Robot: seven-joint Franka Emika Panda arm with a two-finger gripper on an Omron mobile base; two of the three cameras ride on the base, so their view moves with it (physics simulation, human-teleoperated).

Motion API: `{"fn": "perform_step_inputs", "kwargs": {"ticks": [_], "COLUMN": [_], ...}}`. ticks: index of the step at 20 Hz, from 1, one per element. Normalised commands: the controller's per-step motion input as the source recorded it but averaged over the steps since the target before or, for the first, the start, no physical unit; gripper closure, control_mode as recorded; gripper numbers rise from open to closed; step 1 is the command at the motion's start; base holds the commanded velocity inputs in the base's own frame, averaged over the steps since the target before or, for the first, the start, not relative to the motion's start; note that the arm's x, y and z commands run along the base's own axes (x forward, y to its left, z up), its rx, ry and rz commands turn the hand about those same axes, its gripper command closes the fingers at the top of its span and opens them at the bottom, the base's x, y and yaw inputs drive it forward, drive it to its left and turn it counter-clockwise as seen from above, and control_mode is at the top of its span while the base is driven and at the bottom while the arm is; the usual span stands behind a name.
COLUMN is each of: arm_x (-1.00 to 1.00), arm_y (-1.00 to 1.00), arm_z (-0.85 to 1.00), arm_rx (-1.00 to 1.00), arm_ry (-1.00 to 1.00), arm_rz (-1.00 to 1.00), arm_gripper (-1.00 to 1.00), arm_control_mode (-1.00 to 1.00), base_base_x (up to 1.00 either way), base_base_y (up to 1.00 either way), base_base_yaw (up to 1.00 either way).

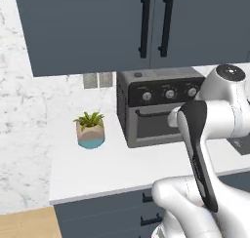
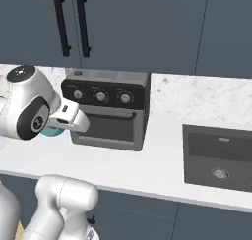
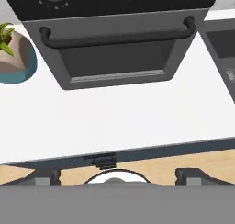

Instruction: Navigate to the toaster oven.

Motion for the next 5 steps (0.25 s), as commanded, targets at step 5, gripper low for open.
{"fn": "perform_step_inputs", "kwargs": {"ticks": [5], "arm_x": [0.00], "arm_y": [0.00], "arm_z": [0.00], "arm_rx": [0.00], "arm_ry": [0.00], "arm_rz": [0.00], "arm_gripper": [-1.00], "arm_control_mode": [1.00], "base_base_x": [0.84], "base_base_y": [-0.41], "base_base_yaw": [0.30]}}
